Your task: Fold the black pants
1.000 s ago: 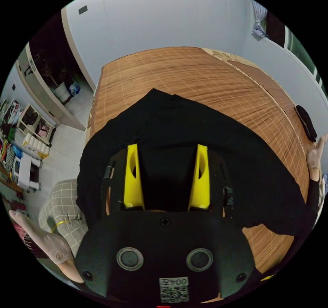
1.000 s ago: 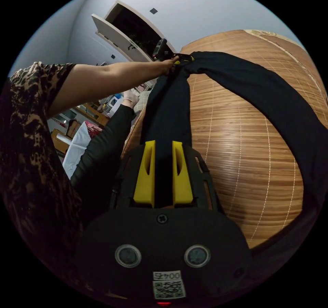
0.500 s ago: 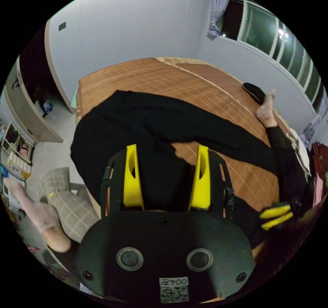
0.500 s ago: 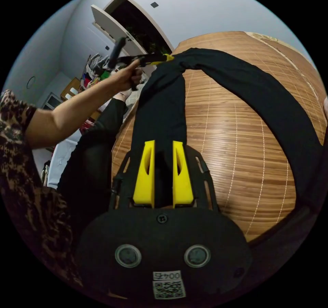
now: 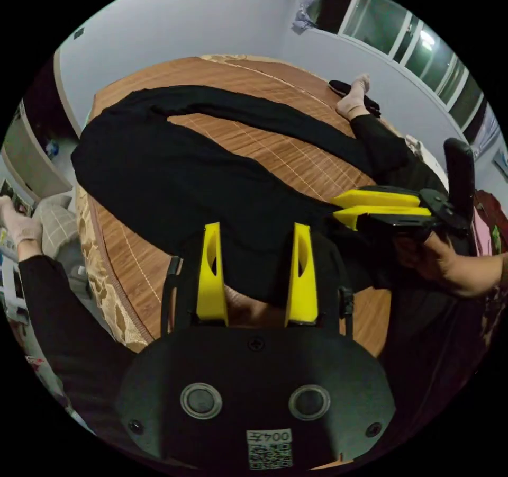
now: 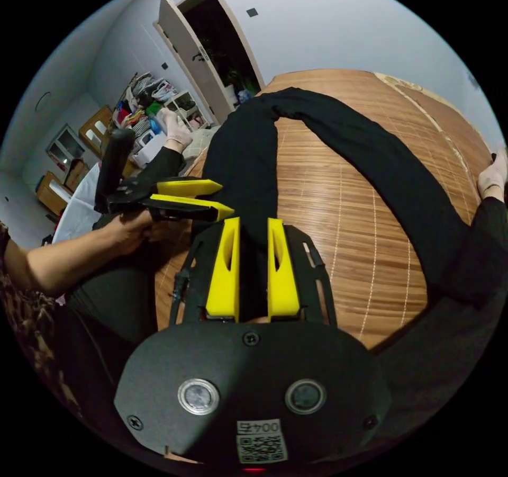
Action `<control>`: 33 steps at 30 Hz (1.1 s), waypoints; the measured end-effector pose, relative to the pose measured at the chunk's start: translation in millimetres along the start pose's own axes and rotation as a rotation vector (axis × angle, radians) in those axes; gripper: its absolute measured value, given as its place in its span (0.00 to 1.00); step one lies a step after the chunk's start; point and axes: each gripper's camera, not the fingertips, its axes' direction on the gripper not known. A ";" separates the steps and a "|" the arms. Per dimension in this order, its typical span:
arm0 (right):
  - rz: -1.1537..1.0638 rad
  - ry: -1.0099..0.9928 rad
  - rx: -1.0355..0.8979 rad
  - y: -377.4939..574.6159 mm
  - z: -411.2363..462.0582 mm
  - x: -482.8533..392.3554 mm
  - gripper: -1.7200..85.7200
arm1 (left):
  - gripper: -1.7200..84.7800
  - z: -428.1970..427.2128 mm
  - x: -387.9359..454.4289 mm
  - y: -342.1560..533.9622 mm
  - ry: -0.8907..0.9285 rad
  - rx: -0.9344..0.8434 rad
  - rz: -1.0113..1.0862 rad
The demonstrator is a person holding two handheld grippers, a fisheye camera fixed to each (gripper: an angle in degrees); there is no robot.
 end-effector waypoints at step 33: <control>-0.248 0.175 -1.035 -109.9 108.0 -30.4 0.17 | 0.19 -50.1 -8.0 75.5 0.071 0.084 -0.161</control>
